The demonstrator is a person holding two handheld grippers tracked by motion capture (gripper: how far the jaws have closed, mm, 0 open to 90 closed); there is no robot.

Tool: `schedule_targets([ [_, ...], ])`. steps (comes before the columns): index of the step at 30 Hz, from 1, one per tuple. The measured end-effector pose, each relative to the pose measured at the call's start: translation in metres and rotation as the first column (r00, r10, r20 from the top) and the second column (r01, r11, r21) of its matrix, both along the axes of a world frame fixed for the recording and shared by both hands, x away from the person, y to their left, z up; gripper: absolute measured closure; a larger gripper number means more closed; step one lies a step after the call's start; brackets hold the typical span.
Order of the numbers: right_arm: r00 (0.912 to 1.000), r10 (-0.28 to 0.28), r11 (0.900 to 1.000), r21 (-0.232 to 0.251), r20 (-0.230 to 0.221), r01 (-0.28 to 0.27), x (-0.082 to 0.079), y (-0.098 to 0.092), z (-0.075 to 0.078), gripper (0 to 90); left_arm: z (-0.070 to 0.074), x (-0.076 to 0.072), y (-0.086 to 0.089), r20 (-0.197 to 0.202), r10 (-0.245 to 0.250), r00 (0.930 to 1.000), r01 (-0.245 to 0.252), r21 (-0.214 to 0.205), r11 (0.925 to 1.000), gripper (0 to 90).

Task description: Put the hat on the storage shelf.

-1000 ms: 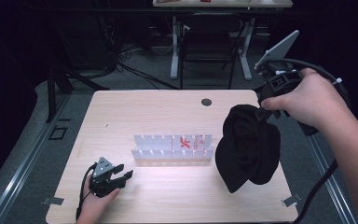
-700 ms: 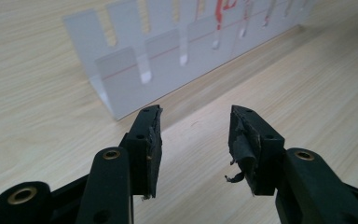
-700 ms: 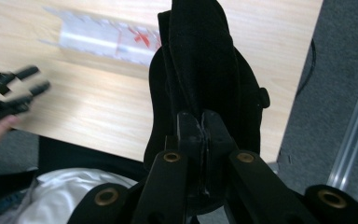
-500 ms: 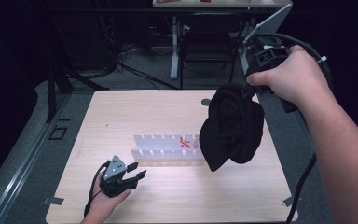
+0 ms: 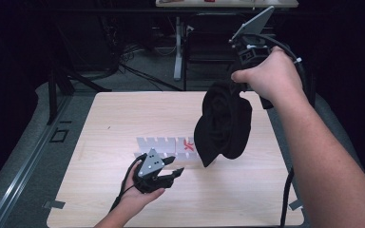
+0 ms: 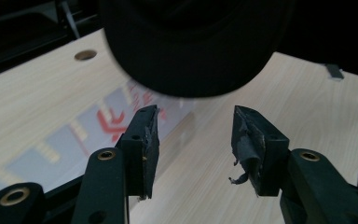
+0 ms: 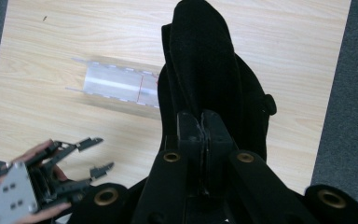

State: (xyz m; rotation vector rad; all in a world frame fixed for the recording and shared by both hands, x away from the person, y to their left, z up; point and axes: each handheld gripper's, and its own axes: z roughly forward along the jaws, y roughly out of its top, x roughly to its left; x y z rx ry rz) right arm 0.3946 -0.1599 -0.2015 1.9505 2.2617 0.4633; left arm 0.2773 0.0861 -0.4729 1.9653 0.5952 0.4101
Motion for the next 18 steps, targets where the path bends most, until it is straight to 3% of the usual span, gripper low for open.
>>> schedule_targets([
  [10,0.9999,-0.009,0.9999,0.007,0.009,0.009,0.01,0.017,-0.008,88.1,0.013,0.005,-0.027,0.025,-0.03,0.9992,0.029,0.02,0.9994,51.2],
  [18,0.9998,-0.018,0.9998,0.004,0.006,0.018,0.017,0.027,-0.011,88.1,0.021,0.016,-0.041,0.044,-0.004,0.999,0.002,0.03,0.9995,51.4],
])
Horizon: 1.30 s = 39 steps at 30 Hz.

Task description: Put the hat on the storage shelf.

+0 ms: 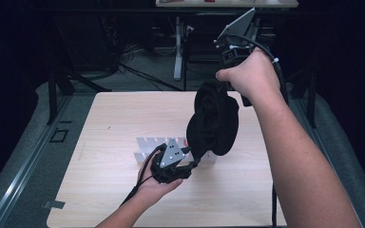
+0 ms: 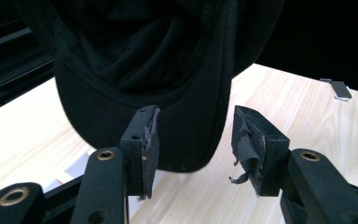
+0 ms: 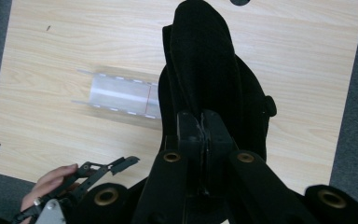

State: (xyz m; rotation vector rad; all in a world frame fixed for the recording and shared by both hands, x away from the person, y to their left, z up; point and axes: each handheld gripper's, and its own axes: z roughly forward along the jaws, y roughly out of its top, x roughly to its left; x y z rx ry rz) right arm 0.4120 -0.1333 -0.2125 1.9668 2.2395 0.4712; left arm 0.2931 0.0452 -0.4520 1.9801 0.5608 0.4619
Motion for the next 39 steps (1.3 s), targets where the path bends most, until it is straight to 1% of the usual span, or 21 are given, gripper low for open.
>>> schedule_targets([
  [3,1.0,0.001,1.0,0.006,0.005,-0.001,0.001,0.003,0.0,88.1,0.002,0.002,-0.005,0.004,0.0,1.0,0.0,0.01,0.9999,53.3],
  [5,0.9999,0.006,1.0,0.001,0.012,-0.006,0.002,0.006,0.0,88.1,0.003,0.004,-0.009,0.01,-0.001,1.0,0.001,0.006,1.0,54.2],
  [6,0.9999,0.008,1.0,-0.001,0.009,-0.008,0.002,0.007,-0.001,88.2,0.003,0.004,-0.011,0.009,-0.002,1.0,0.002,0.006,1.0,54.4],
  [7,0.9999,0.014,0.9999,0.0,-0.006,-0.014,0.003,0.008,-0.001,88.1,0.004,0.005,-0.013,0.013,-0.004,0.9999,0.004,0.01,0.9999,54.8],
  [8,0.9999,0.014,0.9999,0.005,-0.002,-0.014,0.003,0.009,-0.002,88.1,0.005,0.005,-0.014,0.01,-0.004,0.9999,0.004,0.011,0.9999,55.5],
  [10,0.9997,0.011,0.9999,0.006,0.022,-0.011,0.004,0.012,-0.005,88.1,0.005,0.007,-0.017,0.021,0.001,0.9998,-0.001,0.017,0.9999,56.3],
  [11,0.9987,0.005,0.9998,0.019,0.051,-0.006,0.005,0.014,-0.009,88.2,0.005,0.008,-0.019,0.024,0.008,0.9997,-0.008,0.023,0.9997,57.6],
  [13,0.9961,-0.008,0.9993,0.037,0.088,0.005,0.006,0.018,-0.013,88.2,0.006,0.01,-0.021,0.03,0.015,0.9994,-0.016,0.037,0.9992,60.4],
  [16,0.9981,-0.001,0.9998,0.022,0.062,0.0,0.008,0.02,-0.014,88.1,0.006,0.012,-0.023,0.049,0.02,0.9986,-0.023,0.06,0.9979,67.1],
  [18,0.9981,0.001,0.9996,0.026,0.062,-0.002,0.009,0.022,-0.015,88.2,0.004,0.014,-0.023,0.041,0.019,0.999,-0.022,0.083,0.9963,72.3],
  [21,0.9955,-0.009,0.999,0.044,0.094,0.005,0.009,0.025,-0.017,88.1,0.003,0.016,-0.021,0.04,0.017,0.9991,-0.02,0.095,0.9953,77.8],
  [24,0.9871,-0.02,0.9967,0.081,0.159,0.007,0.009,0.028,-0.021,88.1,0.004,0.019,-0.017,0.049,0.016,0.9987,-0.021,0.108,0.994,81.0],
  [25,0.9894,-0.016,0.9975,0.07,0.144,0.006,0.009,0.029,-0.019,88.1,0.004,0.02,-0.016,0.046,0.013,0.9988,-0.018,0.108,0.994,81.6],
  [27,0.9944,-0.002,0.9983,0.059,0.106,-0.004,0.009,0.03,-0.015,88.1,0.004,0.023,-0.012,0.03,0.001,0.9995,-0.004,0.098,0.9952,82.4],
  [29,0.9989,0.018,0.999,0.04,0.043,-0.02,0.009,0.03,-0.009,88.1,0.003,0.027,-0.008,0.012,-0.011,0.9999,0.01,0.077,0.997,83.0],
  [30,0.9992,0.022,0.999,0.038,0.033,-0.024,0.009,0.031,-0.008,88.1,0.002,0.028,-0.006,0.002,-0.018,0.9998,0.018,0.065,0.9977,83.2],
  [31,0.9992,0.033,0.9988,0.036,0.02,-0.034,0.009,0.031,-0.007,88.1,0.002,0.03,-0.004,0.0,-0.026,0.9996,0.026,0.065,0.9975,83.3],
  [33,0.9993,0.037,0.9984,0.042,0.006,-0.037,0.009,0.034,-0.006,88.1,0.001,0.033,-0.001,-0.01,-0.034,0.9994,0.035,0.052,0.9981,83.5],
  [36,0.9984,0.056,0.9976,0.042,-0.001,-0.056,0.009,0.037,-0.004,88.2,0.0,0.038,0.006,-0.035,-0.061,0.9975,0.061,0.014,0.998,83.7],
  [37,0.9984,0.046,0.9979,0.045,0.034,-0.048,0.009,0.04,-0.006,88.2,0.0,0.04,0.007,-0.045,-0.07,0.9965,0.07,0.002,0.9975,83.7],
  [39,0.9978,0.052,0.9973,0.049,0.04,-0.054,0.009,0.042,-0.006,88.2,-0.001,0.043,0.01,-0.059,-0.085,0.9947,0.083,-0.026,0.9962,83.8],
])
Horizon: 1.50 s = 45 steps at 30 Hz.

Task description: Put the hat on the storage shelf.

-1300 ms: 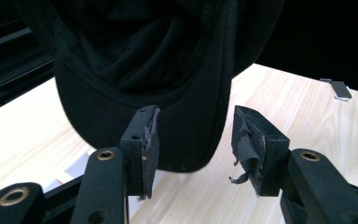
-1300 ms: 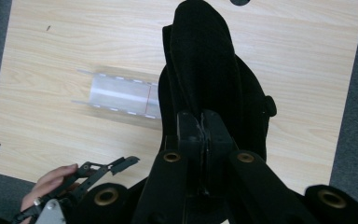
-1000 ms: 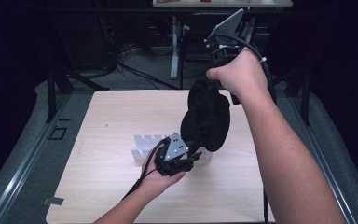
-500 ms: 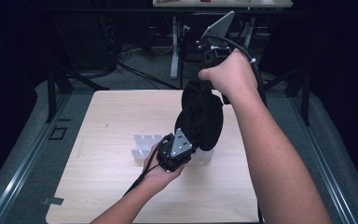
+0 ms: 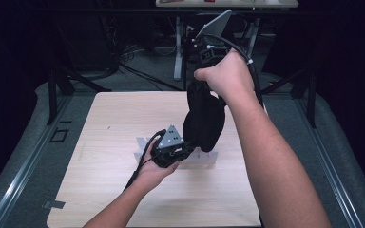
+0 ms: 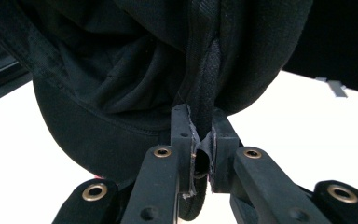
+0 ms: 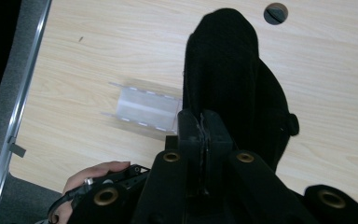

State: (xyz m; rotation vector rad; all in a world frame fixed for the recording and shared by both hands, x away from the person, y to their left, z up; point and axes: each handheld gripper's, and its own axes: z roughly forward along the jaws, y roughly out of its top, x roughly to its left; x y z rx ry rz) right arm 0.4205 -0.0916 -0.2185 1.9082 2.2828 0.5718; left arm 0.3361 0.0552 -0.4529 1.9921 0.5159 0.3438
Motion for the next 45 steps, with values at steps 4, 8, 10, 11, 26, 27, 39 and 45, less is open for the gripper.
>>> schedule_targets([
  [4,0.9997,0.013,0.9998,0.015,0.021,-0.013,0.001,0.004,0.0,88.1,-0.001,0.006,0.005,-0.032,-0.027,0.9991,0.025,-0.039,0.9989,84.0],
  [8,0.9994,0.015,0.9997,0.019,0.031,-0.015,0.002,0.005,-0.002,88.1,-0.004,0.011,0.009,-0.049,-0.046,0.9977,0.043,-0.066,0.9969,84.1],
  [10,0.9993,0.022,0.9994,0.026,0.03,-0.023,0.003,0.005,-0.002,88.1,-0.005,0.014,0.011,-0.065,-0.054,0.9964,0.048,-0.089,0.9949,84.0],
  [11,0.9992,0.021,0.9992,0.033,0.035,-0.023,0.003,0.005,-0.003,88.1,-0.006,0.015,0.011,-0.068,-0.057,0.9961,0.05,-0.096,0.9941,84.0],
  [26,0.9987,0.043,0.9979,0.048,0.028,-0.045,0.006,0.017,-0.007,87.9,-0.011,0.016,0.026,-0.093,-0.054,0.9941,0.042,-0.133,0.9902,84.1],
  [27,0.9984,0.046,0.9979,0.045,0.032,-0.047,0.006,0.017,-0.008,87.9,-0.013,0.016,0.027,-0.102,-0.059,0.9931,0.044,-0.141,0.989,84.1],
  [39,0.9957,0.084,0.9952,0.047,0.039,-0.086,0.006,0.031,-0.014,87.7,-0.022,0.01,0.035,-0.113,-0.009,0.9936,-0.011,-0.178,0.9839,84.1],
  [45,0.9927,0.115,0.9923,0.043,0.036,-0.116,0.004,0.043,-0.016,87.6,-0.025,0.002,0.034,-0.102,0.036,0.9941,-0.051,-0.14,0.9888,84.5],
])
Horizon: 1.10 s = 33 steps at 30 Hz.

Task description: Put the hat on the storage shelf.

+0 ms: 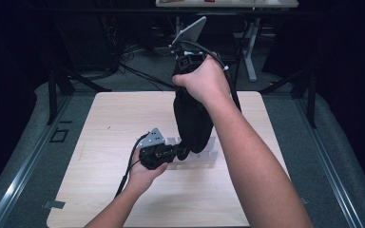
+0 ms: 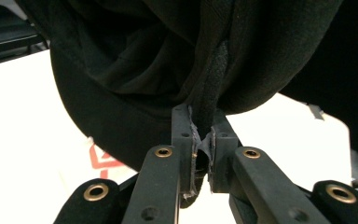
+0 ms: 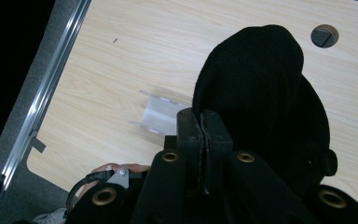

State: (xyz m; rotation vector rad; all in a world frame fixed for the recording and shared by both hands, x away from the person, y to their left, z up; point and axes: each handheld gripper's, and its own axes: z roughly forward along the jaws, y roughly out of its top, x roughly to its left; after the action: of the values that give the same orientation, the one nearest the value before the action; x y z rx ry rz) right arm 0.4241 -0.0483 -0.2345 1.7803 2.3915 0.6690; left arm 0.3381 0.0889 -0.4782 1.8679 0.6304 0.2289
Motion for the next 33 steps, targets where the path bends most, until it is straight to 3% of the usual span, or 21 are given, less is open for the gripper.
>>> schedule_targets([
  [9,0.9981,0.057,0.9984,0.007,-0.024,-0.057,-0.004,0.011,-0.007,87.3,-0.003,-0.01,-0.003,0.007,0.066,0.9978,-0.066,0.032,0.9973,84.9],
  [15,0.996,0.08,0.9959,0.04,0.04,-0.081,-0.008,0.022,-0.017,86.8,-0.008,-0.017,-0.002,0.001,0.116,0.9933,-0.116,0.028,0.9929,85.0],
  [19,0.9941,0.057,0.996,0.063,0.092,-0.063,-0.009,0.025,-0.022,84.9,-0.009,-0.018,-0.003,0.018,0.122,0.9923,-0.123,0.044,0.9914,85.1],
  [24,0.9941,0.063,0.9898,0.122,0.088,-0.074,-0.009,0.022,-0.019,80.3,-0.008,-0.019,-0.004,0.041,0.121,0.9918,-0.124,0.066,0.9901,85.3],
  [27,0.9957,0.078,0.9913,0.103,0.051,-0.082,-0.01,0.02,-0.015,71.5,-0.008,-0.019,-0.002,0.034,0.127,0.9914,-0.129,0.066,0.9895,85.3],
  [30,0.9957,0.093,0.9906,0.101,0.004,-0.093,-0.011,0.013,-0.006,68.4,-0.01,-0.02,-0.001,0.043,0.129,0.9907,-0.132,0.072,0.9886,85.3],
  [33,0.9971,0.076,0.9906,0.113,0.012,-0.077,-0.011,0.003,-0.002,66.7,-0.011,-0.021,0.0,0.047,0.135,0.9897,-0.138,0.066,0.9882,85.3],
])
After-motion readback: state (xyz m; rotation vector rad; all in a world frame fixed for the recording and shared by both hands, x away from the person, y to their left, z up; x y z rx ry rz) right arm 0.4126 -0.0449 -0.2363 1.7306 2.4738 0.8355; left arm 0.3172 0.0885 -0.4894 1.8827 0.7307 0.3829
